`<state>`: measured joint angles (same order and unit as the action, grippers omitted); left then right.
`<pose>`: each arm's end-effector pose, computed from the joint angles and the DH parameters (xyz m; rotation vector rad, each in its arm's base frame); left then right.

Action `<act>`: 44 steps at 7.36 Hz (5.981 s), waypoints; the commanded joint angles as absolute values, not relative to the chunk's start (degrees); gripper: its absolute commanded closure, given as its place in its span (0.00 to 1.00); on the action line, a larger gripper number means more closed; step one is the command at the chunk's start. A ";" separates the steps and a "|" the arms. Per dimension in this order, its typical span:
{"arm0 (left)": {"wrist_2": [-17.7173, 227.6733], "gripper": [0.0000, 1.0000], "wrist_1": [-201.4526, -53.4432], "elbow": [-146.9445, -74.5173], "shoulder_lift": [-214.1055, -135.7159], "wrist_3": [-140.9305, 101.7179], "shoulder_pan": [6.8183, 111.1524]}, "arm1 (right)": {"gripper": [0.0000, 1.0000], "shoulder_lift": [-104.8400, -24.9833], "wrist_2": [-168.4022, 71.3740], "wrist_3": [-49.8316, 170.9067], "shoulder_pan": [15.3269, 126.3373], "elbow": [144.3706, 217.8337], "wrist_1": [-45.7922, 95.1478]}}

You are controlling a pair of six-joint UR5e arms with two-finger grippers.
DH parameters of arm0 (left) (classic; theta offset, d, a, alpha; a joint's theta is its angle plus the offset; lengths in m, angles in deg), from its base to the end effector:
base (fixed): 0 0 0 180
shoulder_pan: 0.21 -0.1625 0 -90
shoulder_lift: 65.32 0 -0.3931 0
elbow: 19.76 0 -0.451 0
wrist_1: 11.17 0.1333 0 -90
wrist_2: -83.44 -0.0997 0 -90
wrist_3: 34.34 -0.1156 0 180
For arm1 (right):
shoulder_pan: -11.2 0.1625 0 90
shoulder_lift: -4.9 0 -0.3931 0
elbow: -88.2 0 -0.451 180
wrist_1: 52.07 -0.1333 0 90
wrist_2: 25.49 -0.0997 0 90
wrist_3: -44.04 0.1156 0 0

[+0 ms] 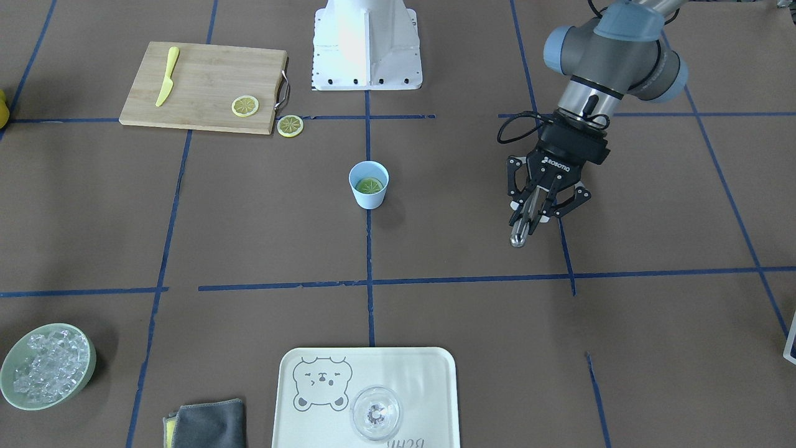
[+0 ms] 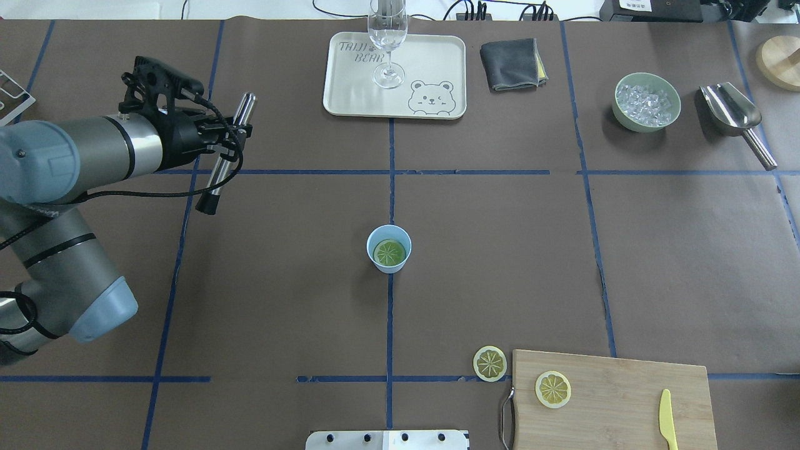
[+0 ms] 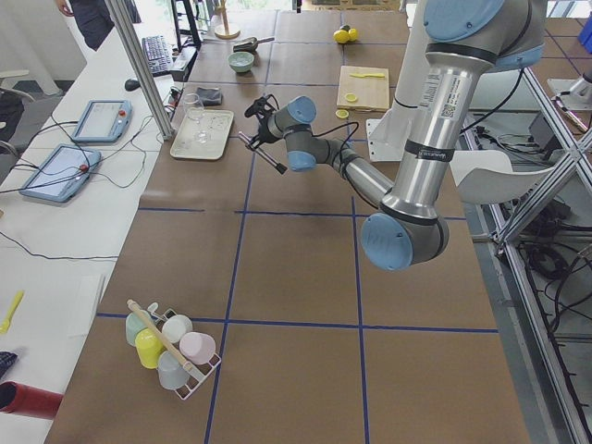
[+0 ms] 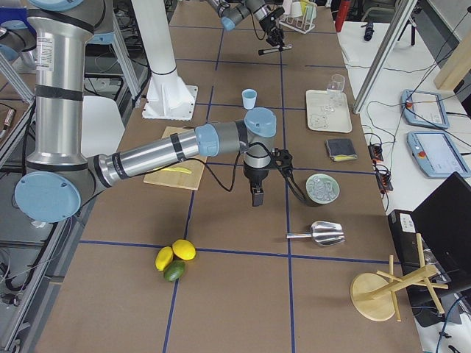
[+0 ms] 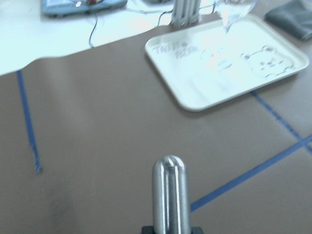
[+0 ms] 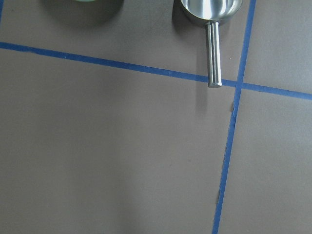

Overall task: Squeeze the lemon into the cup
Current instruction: 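Grasp the rod with the left gripper and lift it upright, then carry the upright rod with the left gripper over the blue cup, then push the rod down into the cup onto the lemon slice, then lift the rod out of the cup and move it back toward its spot, then lower the rod onto the table and open the left gripper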

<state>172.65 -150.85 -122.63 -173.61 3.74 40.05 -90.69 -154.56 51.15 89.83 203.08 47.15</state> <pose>0.4007 -0.5161 0.2224 1.0257 0.9715 0.1588 -0.0396 -0.5033 0.4757 0.0575 -0.6988 -0.1312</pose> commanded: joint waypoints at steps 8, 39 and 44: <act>156.13 1.00 -198.53 -97.57 -192.14 -4.70 27.31 | 0.00 -96.44 -157.68 36.57 98.91 202.46 47.77; 184.08 1.00 -105.03 -129.36 -175.03 7.39 46.72 | 0.00 -97.76 -157.24 36.57 99.97 200.87 47.25; 183.99 1.00 -123.14 -121.56 -163.49 17.44 46.29 | 0.00 -97.76 -157.07 36.48 100.06 200.87 47.16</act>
